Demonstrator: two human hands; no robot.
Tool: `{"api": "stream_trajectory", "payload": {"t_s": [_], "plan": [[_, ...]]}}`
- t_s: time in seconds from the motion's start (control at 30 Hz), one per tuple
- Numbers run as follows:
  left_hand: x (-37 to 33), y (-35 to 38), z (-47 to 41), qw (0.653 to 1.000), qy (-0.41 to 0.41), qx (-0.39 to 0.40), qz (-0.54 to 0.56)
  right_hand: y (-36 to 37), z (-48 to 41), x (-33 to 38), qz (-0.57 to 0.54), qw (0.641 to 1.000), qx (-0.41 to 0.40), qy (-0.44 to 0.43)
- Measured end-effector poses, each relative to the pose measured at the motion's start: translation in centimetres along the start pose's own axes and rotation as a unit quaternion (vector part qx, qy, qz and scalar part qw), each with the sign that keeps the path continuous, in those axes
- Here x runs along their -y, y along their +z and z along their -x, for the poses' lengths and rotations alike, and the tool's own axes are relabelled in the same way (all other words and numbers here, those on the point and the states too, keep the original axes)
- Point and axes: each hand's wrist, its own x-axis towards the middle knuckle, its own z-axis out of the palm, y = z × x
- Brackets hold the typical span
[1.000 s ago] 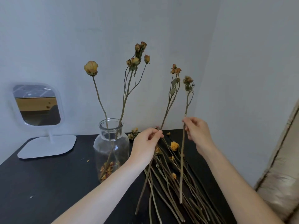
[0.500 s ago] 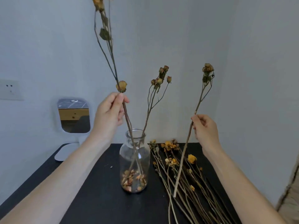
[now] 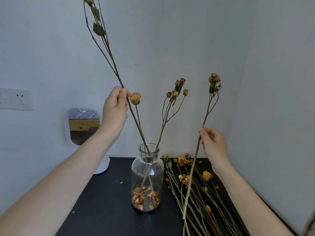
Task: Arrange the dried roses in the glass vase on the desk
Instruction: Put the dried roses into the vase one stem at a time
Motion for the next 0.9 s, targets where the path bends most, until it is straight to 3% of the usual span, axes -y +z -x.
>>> {"api": "stream_trajectory", "payload": {"t_s": [0.33, 0.5, 0.6, 0.7, 0.9], "plan": [[5.8, 0.2, 4.3, 0.979, -0.044, 0.1, -0.17, 0.0, 0.7, -0.3, 0.014, 1.0, 0.014, 0.0], [7.5, 0.0, 5.8, 0.971, -0.05, 0.105, -0.211, 0.0, 0.8, -0.2, 0.004, 1.0, 0.014, -0.008], [8.2, -0.2, 6.8, 0.976, -0.076, 0.074, -0.191, 0.1, 0.8, 0.0, -0.014, 1.0, 0.009, -0.013], [9.2, -0.7, 7.8, 0.976, -0.156, 0.073, -0.13, 0.3, 0.7, 0.7, -0.037, 0.999, -0.004, -0.025], [10.8, -1.0, 8.4, 0.929, -0.242, 0.267, -0.082, 0.6, -0.1, 3.6, -0.112, 0.99, -0.035, -0.073]]}}
